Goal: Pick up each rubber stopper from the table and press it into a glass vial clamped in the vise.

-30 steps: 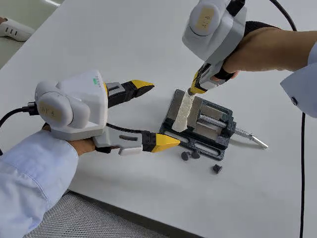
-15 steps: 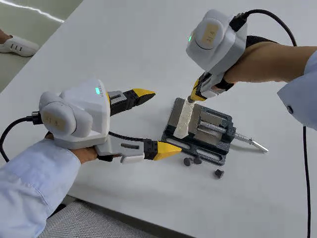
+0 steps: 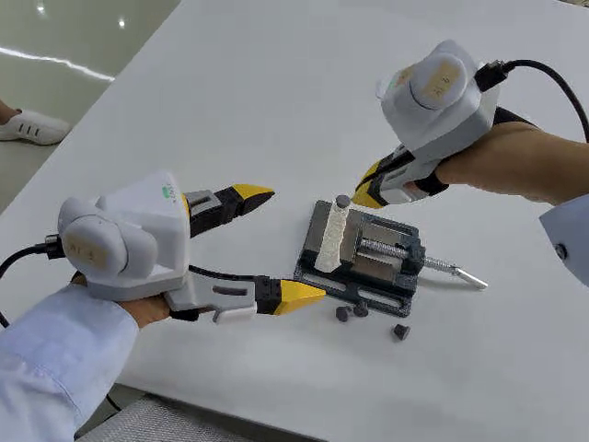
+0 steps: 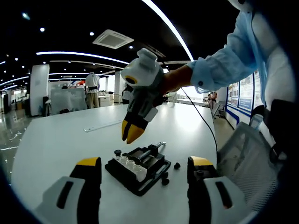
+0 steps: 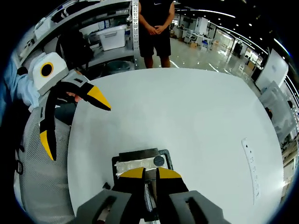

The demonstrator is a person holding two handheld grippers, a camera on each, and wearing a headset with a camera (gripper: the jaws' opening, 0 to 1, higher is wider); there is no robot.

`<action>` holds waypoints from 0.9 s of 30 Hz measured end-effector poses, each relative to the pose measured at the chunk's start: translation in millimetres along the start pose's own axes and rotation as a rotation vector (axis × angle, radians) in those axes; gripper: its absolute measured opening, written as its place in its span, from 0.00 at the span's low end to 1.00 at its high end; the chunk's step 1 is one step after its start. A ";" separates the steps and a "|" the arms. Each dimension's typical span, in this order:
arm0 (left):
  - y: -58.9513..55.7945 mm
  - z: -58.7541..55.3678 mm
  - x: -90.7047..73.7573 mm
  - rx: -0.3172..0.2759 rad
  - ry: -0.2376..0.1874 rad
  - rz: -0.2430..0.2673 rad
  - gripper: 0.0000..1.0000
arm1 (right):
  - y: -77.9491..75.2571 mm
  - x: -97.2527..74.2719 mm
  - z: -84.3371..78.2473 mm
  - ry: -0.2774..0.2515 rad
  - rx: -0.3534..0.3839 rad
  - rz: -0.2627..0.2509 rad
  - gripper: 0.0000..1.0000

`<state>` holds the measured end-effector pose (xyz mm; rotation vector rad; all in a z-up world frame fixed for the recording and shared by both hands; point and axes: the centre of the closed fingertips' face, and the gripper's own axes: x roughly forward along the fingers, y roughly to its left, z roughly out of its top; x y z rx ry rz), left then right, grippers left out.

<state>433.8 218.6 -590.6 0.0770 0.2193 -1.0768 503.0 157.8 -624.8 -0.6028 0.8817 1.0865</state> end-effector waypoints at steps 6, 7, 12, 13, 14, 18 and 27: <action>-6.1 3.8 0.5 0.000 -0.001 -0.007 0.73 | 19.3 -12.4 -14.6 -0.076 0.073 -0.003 0.13; -6.7 4.0 0.4 0.000 0.000 -0.008 0.73 | 21.5 -13.3 -16.0 -0.089 0.086 -0.005 0.14; -10.8 3.8 -0.3 -0.002 0.006 -0.010 0.73 | 31.8 -18.0 -26.9 -0.148 0.133 -0.022 0.19; -11.4 3.8 -0.3 0.000 0.007 -0.011 0.73 | 33.6 -18.2 -28.9 -0.151 0.141 -0.021 0.19; -12.3 3.5 -0.3 0.000 0.011 -0.011 0.73 | 36.3 -18.6 -32.3 -0.155 0.148 -0.024 0.19; -15.0 4.5 -1.4 0.001 0.013 -0.010 0.73 | 44.3 -19.1 -41.7 -0.170 0.176 -0.026 0.19; -22.2 2.9 -5.1 0.001 0.024 -0.011 0.73 | 66.6 -13.2 -78.6 -0.150 0.210 -0.024 0.19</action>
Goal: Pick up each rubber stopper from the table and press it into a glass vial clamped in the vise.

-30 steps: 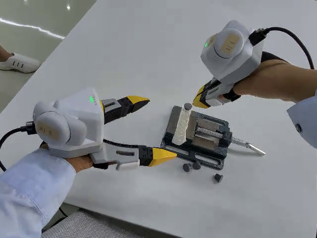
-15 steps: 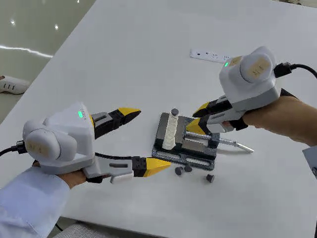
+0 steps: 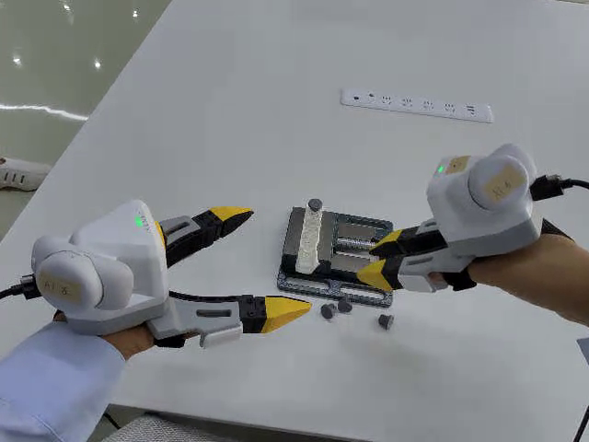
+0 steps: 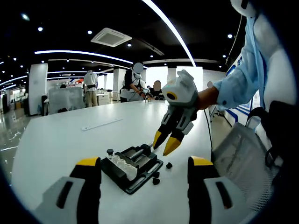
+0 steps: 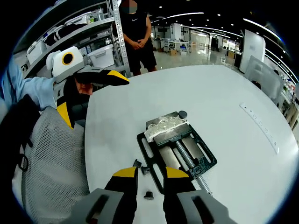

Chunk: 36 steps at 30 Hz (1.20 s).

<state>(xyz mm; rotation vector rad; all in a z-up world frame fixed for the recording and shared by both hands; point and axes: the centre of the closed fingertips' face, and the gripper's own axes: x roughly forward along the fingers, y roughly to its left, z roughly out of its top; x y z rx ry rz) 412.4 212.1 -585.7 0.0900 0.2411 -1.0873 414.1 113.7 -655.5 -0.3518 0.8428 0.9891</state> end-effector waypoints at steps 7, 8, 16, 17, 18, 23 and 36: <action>-3.0 -0.9 -2.7 -0.005 0.004 0.005 0.73 | 7.3 3.5 -34.6 0.045 -0.002 -0.018 0.17; -3.2 -1.1 -3.0 -0.006 0.004 0.006 0.73 | 8.2 4.2 -38.0 0.048 -0.003 -0.021 0.17; -4.3 -4.0 -5.5 -0.009 0.016 0.009 0.73 | 4.5 8.4 -59.6 0.039 0.015 -0.062 0.15; -4.6 -3.9 -5.7 -0.009 0.017 0.010 0.73 | 2.7 8.5 -60.9 0.029 0.022 -0.071 0.15; -4.8 -3.8 -5.7 -0.008 0.018 0.010 0.73 | 1.9 8.7 -61.8 0.025 0.022 -0.075 0.15; -6.0 -4.0 -6.0 -0.006 0.026 0.009 0.72 | 4.6 11.3 -66.7 0.002 0.045 -0.077 0.15; -6.0 -2.1 -8.6 0.004 0.040 0.013 0.72 | 2.9 16.8 -69.4 -0.024 0.041 -0.109 0.11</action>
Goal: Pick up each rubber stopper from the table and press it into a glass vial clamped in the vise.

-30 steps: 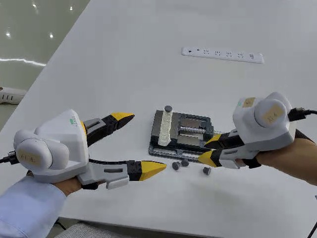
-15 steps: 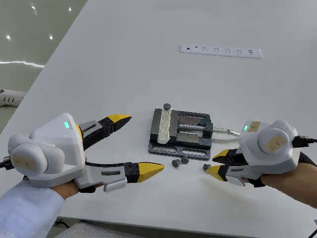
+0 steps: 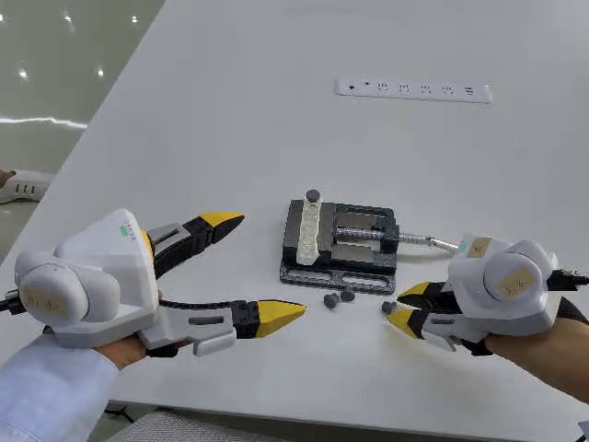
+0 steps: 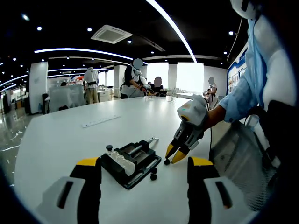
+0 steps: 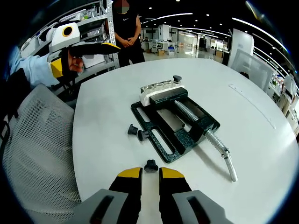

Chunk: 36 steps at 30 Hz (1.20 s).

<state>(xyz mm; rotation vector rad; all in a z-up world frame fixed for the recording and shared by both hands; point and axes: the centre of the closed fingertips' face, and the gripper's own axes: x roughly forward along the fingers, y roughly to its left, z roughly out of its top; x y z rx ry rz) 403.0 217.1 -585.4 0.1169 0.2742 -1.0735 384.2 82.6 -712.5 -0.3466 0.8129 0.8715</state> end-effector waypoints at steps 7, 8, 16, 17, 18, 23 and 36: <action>-0.5 -0.5 -1.0 -0.002 0.002 0.004 0.72 | 0.2 1.9 0.3 -0.017 0.007 -0.003 0.10; -0.4 -0.6 -1.3 -0.001 0.002 0.005 0.72 | -0.4 2.4 0.4 -0.016 0.000 -0.007 0.10; -0.9 -2.5 -1.1 0.002 0.011 -0.002 0.72 | -1.8 0.7 3.7 -0.026 -0.028 -0.013 0.08; -0.8 -3.1 -0.8 0.003 0.013 -0.003 0.72 | -1.5 -0.1 4.6 -0.027 -0.027 -0.011 0.08; -1.0 -3.8 -0.5 0.006 0.017 -0.006 0.72 | -0.5 -1.7 6.8 -0.028 -0.029 -0.006 0.08; -0.3 -5.0 1.6 0.013 0.019 -0.016 0.72 | 1.5 -7.8 15.6 -0.017 -0.038 0.010 0.08; -1.6 -5.4 12.4 0.033 0.007 -0.054 0.72 | 10.4 -30.5 74.6 -0.009 -0.127 0.082 0.07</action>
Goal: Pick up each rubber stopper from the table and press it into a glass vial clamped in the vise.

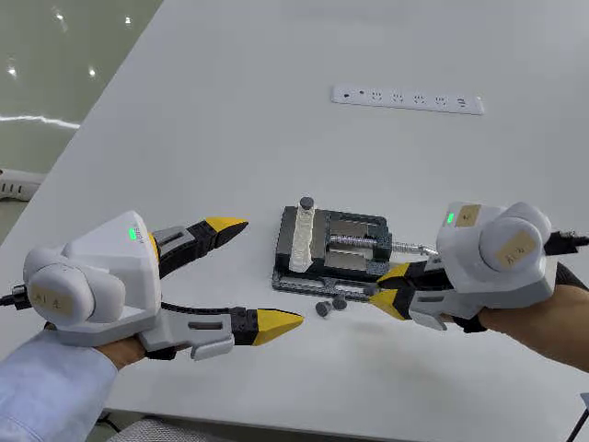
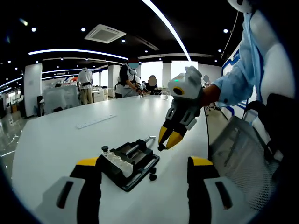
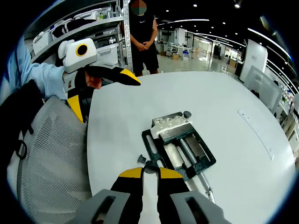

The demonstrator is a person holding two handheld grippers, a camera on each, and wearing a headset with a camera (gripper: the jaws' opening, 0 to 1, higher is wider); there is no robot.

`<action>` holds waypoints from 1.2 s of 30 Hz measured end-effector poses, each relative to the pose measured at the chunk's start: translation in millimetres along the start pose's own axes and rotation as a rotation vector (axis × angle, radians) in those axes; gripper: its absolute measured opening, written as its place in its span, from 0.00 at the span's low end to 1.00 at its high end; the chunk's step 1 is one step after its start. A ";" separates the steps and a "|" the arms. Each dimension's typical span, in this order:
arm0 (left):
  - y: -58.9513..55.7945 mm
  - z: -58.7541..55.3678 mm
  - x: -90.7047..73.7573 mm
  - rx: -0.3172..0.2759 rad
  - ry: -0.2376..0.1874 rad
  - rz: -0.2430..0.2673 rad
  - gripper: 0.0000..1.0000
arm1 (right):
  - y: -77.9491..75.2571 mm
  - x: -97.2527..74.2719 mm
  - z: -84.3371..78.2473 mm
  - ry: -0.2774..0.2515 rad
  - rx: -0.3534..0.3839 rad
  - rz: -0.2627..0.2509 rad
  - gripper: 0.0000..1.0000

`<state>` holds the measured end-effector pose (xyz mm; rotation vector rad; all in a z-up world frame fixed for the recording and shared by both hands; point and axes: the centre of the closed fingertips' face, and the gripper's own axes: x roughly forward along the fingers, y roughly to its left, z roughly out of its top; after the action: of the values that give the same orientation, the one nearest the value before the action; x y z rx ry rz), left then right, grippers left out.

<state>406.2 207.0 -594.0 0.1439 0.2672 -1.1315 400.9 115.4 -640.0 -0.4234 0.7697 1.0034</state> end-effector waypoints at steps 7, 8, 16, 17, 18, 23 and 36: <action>2.0 -0.2 3.5 0.006 -0.007 -0.005 0.70 | 9.9 -7.8 33.1 0.053 -0.076 0.078 0.07; 2.4 0.3 4.0 0.006 -0.010 -0.004 0.69 | 10.7 -7.8 36.2 0.061 -0.089 0.083 0.07; 2.3 3.7 8.7 0.023 -0.022 -0.016 0.55 | 17.3 -3.0 56.2 0.138 -0.156 0.138 0.07; 2.8 3.9 9.4 0.024 -0.022 -0.017 0.52 | 18.7 -2.5 58.3 0.149 -0.164 0.148 0.07; 3.1 3.9 9.9 0.026 -0.022 -0.017 0.50 | 19.0 -2.1 59.9 0.154 -0.169 0.153 0.07; 2.4 5.0 13.2 0.048 -0.027 -0.028 0.42 | 21.2 -0.1 66.7 0.189 -0.188 0.176 0.07; -5.2 1.5 20.4 0.080 0.001 -0.071 0.24 | 31.3 3.3 75.9 0.287 -0.211 0.241 0.07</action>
<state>409.9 186.6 -598.2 0.2065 0.2294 -1.2127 403.4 181.3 -591.0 -0.6788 0.9928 1.2725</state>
